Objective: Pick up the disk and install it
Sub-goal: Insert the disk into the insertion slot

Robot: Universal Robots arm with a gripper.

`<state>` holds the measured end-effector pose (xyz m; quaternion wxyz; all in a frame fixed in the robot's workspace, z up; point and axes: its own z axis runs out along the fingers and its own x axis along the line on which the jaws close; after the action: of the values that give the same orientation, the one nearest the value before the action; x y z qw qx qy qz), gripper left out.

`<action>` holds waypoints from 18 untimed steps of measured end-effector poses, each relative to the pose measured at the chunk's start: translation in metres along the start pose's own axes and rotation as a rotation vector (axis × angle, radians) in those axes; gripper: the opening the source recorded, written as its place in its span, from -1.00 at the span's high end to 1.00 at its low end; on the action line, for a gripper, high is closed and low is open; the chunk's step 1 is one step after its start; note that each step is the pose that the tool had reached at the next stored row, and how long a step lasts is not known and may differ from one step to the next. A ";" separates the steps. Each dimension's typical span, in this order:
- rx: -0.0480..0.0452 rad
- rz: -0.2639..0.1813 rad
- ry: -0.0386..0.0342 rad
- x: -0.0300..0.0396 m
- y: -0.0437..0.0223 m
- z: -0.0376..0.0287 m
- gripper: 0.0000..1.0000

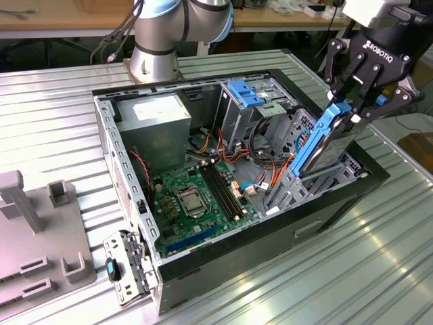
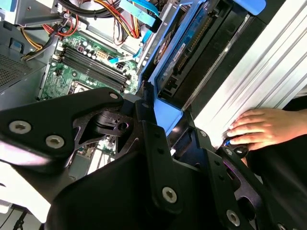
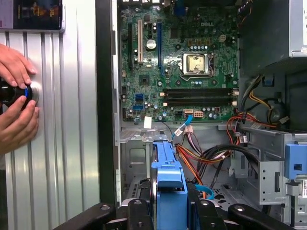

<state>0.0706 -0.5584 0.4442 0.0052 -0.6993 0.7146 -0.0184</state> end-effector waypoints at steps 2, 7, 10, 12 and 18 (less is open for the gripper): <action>0.0000 0.000 -0.0001 0.0000 0.0001 0.0013 0.26; 0.0000 0.000 0.0000 -0.0001 0.0001 0.0046 0.26; 0.0000 0.000 -0.0001 0.0000 0.0003 0.0081 0.26; 0.0000 0.000 -0.0001 -0.0001 0.0003 0.0100 0.26; 0.0000 0.000 -0.0001 0.0000 0.0005 0.0153 0.26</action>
<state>0.0706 -0.5587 0.4289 0.0053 -0.6993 0.7146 -0.0184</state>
